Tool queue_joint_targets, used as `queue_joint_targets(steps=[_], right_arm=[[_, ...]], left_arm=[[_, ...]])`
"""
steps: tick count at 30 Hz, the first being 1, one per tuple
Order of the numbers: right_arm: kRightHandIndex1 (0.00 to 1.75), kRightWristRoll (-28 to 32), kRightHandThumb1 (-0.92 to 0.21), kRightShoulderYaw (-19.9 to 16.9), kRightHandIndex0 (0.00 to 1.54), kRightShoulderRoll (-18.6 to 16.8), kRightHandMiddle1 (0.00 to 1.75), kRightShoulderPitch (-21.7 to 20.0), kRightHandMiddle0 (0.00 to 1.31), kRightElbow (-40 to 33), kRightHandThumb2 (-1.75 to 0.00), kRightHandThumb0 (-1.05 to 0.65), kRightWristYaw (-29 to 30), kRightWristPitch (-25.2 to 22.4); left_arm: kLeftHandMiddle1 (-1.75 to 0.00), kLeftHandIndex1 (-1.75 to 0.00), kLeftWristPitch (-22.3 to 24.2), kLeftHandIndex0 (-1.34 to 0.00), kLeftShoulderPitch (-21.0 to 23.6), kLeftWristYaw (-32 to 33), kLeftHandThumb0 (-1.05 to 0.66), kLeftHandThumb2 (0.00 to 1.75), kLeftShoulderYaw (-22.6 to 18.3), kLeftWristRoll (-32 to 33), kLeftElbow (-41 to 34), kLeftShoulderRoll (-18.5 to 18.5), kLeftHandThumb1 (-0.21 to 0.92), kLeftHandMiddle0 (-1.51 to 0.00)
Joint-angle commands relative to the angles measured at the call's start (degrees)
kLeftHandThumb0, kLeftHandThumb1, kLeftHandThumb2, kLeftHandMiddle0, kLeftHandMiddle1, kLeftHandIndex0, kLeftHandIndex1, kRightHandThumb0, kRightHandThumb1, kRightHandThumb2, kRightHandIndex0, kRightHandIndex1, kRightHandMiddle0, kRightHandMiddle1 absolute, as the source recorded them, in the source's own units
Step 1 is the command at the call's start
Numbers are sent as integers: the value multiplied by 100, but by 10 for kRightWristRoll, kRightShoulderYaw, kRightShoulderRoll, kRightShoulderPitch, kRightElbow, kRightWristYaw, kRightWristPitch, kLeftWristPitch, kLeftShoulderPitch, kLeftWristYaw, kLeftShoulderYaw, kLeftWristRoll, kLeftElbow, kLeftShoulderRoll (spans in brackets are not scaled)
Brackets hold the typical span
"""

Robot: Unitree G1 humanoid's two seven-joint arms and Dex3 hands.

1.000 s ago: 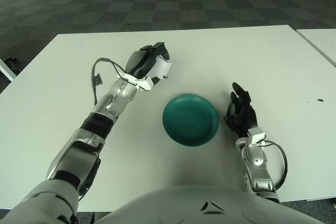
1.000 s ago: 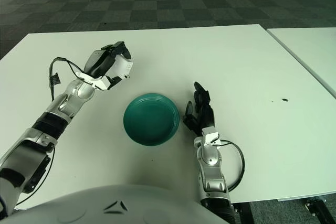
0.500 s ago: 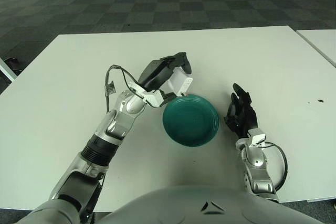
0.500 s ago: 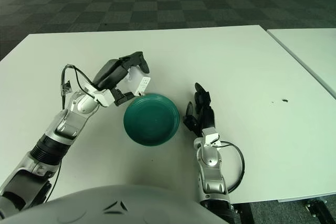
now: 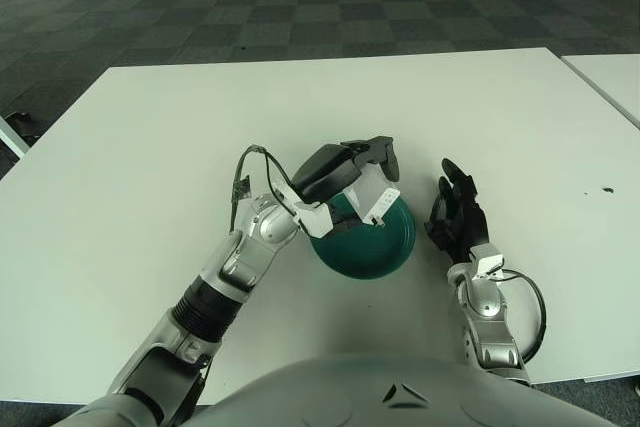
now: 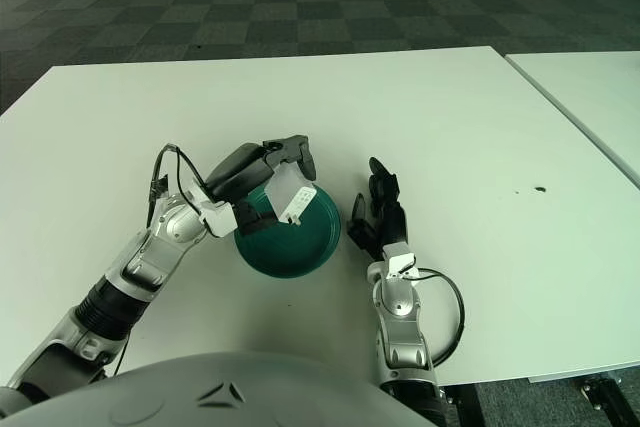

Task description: Put the charger into the plate.

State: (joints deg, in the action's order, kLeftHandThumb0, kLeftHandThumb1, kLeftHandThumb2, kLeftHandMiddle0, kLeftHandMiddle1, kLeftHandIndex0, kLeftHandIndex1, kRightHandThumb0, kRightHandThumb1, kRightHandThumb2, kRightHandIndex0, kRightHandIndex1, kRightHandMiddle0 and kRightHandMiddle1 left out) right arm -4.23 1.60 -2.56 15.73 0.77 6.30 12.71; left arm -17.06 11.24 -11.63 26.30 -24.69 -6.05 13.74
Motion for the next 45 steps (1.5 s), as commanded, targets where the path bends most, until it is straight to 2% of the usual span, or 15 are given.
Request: queue_joint_targets(steps=[1,8,18,35,45], right_arm=[[0,-2,-92,2,16,2,43,25,0,16,-91,-82,-5,-39],[1,-11,-92,6,17,3,44,32,0,2,-91,-82,-3,-47],[1,-12,-92,9,18,-1,47,36,0,-8,-90,-81,1,-50],[1,14,-92,-2,20,-11,50,26,0,5,-89,-81,-3,-49],[1,25,-92,-5,21,-12,51,22,0,9,-88,-81,-8,-55]], left_arm=[[-166,-175,-8,-56,11,-13,-1,156,4,-7,11,5,9,-81],[-167,-175,-26,-56,27,-9,-1,155,28,-48,63,0,10,-78],[-167,-175,-52,-57,36,11,-1,155,30,-78,99,-7,10,-78],[-163,-175,-34,-62,47,-22,0,162,35,-90,112,-8,2,-86],[-162,-175,-52,-65,66,-26,0,166,46,-101,141,-3,-2,-89]])
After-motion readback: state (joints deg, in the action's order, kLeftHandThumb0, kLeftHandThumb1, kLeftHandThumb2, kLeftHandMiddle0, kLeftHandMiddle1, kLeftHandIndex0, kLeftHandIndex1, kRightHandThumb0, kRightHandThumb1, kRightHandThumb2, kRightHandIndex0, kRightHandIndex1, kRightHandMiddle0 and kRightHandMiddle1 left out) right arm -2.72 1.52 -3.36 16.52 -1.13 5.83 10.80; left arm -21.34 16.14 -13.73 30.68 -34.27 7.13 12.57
